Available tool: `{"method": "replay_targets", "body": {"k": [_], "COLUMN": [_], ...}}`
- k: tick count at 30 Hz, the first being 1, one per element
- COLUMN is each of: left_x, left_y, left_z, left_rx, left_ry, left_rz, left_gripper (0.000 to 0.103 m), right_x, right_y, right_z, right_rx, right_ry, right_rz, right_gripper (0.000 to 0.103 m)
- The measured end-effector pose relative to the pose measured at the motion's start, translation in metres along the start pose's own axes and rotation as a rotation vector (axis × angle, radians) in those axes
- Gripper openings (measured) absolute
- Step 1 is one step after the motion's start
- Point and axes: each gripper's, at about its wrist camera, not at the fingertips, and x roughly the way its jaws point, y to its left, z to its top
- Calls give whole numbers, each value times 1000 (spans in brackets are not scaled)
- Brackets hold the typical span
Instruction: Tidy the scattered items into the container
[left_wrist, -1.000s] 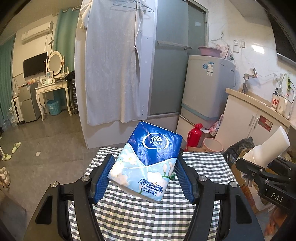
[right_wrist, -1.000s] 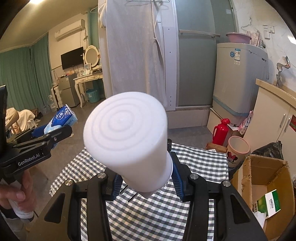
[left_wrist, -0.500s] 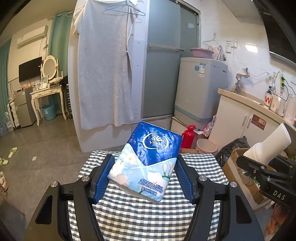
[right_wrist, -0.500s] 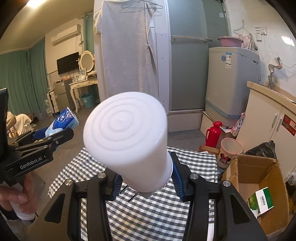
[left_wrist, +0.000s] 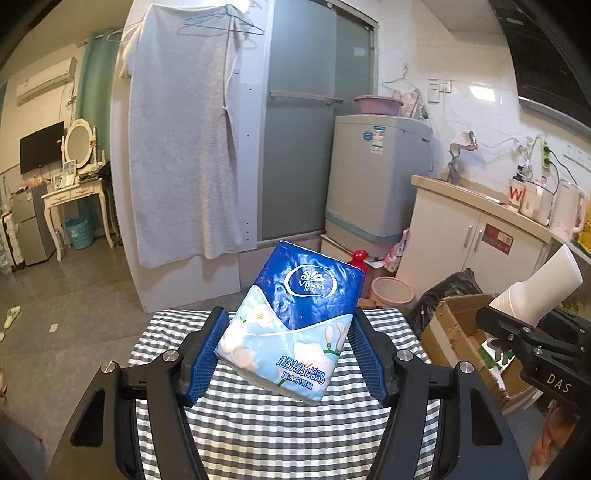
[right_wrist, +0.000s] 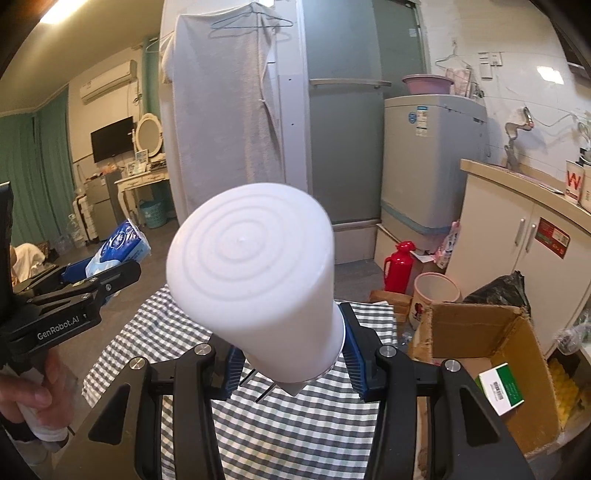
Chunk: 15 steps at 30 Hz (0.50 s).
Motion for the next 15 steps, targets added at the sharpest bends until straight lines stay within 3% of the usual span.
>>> {"method": "replay_targets", "body": {"k": [15], "left_x": [15], "left_y": [-53], "left_z": [12], "left_rx": [54], "left_ry": [2], "left_rz": [-92], "left_gripper": [67], "right_x": [-18], "right_y": [-49], "right_z": [-2], "right_rx": [50], "right_ry": [-16], "right_rz": [-91], "right_gripper": [45]}}
